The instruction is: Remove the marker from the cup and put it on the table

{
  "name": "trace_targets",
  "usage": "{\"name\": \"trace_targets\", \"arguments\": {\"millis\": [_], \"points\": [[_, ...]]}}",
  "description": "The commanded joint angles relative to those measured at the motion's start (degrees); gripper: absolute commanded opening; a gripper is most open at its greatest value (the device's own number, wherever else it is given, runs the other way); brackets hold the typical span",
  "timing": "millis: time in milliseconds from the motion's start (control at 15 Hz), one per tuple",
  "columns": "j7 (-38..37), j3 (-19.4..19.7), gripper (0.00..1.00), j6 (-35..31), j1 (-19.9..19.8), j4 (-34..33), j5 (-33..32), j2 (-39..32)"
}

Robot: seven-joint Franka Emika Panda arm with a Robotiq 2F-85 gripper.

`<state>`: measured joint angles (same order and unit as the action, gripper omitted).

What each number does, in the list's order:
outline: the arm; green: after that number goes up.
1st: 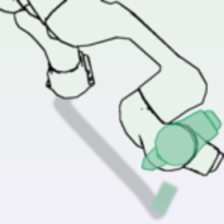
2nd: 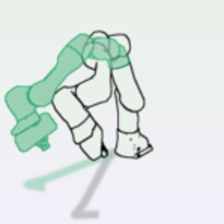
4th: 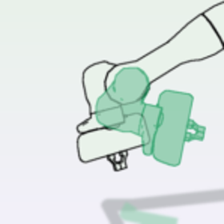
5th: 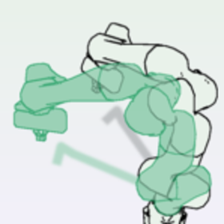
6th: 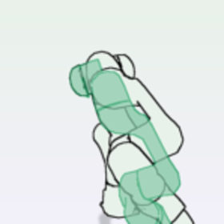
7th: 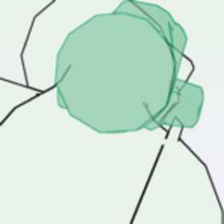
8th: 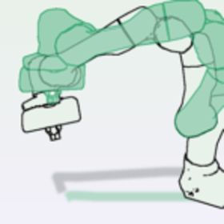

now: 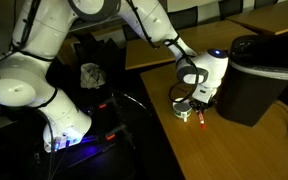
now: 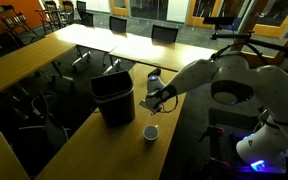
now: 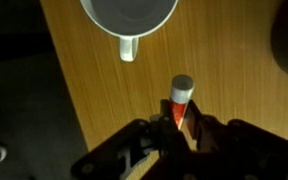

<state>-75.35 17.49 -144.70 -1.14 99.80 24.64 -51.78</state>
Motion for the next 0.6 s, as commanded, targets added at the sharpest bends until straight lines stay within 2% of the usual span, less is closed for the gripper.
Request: {"name": "trace_targets", "arguments": {"millis": [0, 400, 533], "points": [[-7.4, 1.2, 0.05, 2.6, -1.1, -7.3, -2.6, -6.7], [-16.4, 3.8, 0.05, 4.8, -0.4, -18.3, -8.4, -18.5], [-18.3, 3.3, 0.05, 4.6, -1.1, -21.3, -9.7, -21.2]]}}
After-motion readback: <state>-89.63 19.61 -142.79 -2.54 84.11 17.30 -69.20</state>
